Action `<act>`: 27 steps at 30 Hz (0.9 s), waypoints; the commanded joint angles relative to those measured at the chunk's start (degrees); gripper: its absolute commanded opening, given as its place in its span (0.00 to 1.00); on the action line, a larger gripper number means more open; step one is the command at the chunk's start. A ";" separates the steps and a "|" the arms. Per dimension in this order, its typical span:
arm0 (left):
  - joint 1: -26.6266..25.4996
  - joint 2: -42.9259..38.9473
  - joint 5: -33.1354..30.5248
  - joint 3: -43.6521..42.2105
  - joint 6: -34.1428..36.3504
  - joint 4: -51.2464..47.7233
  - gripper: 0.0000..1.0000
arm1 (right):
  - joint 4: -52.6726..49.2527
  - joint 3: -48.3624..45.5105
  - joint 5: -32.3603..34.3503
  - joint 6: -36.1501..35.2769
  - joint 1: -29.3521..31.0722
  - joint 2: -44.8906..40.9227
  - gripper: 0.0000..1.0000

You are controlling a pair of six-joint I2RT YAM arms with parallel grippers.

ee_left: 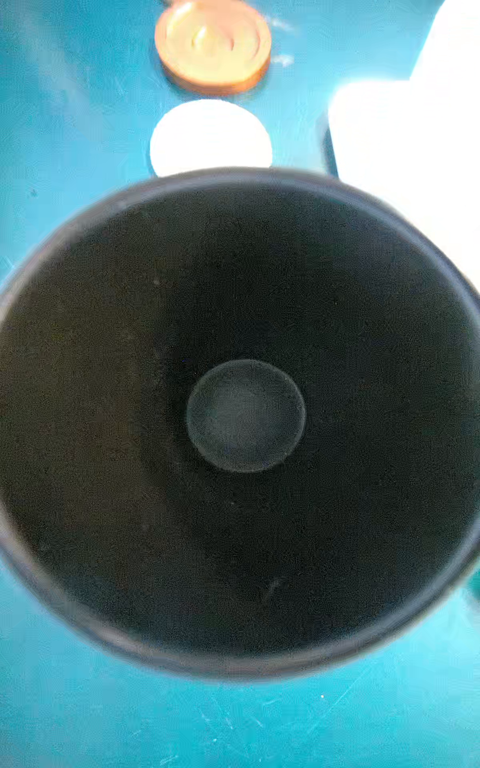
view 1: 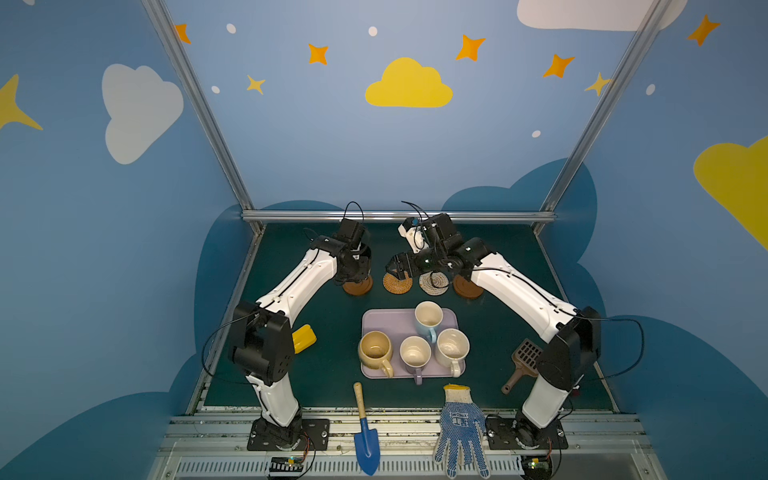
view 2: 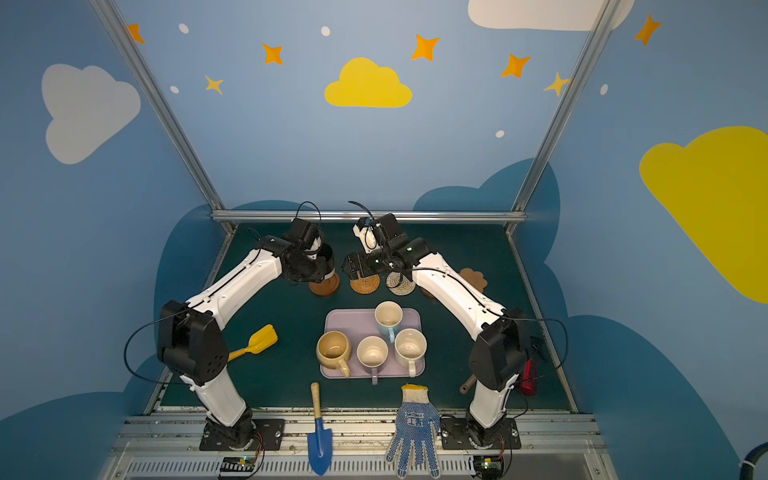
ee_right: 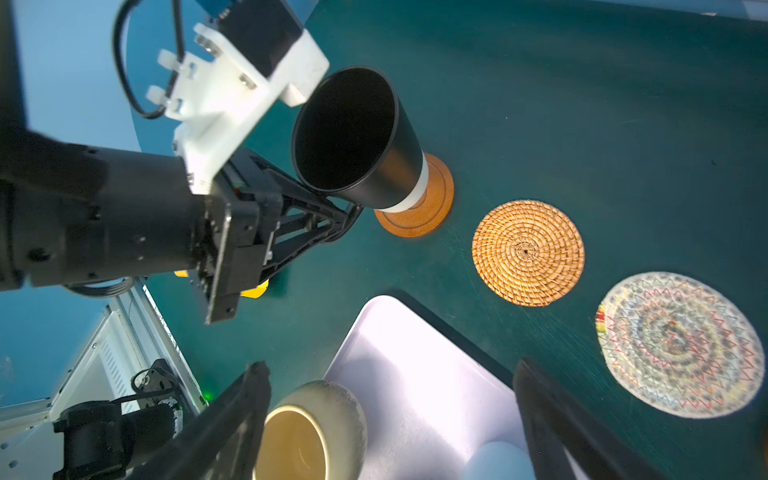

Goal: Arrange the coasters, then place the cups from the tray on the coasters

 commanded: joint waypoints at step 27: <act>2.16 5.16 -2.04 -0.45 -0.61 5.86 0.03 | 0.47 1.95 -0.31 1.15 1.08 8.36 0.91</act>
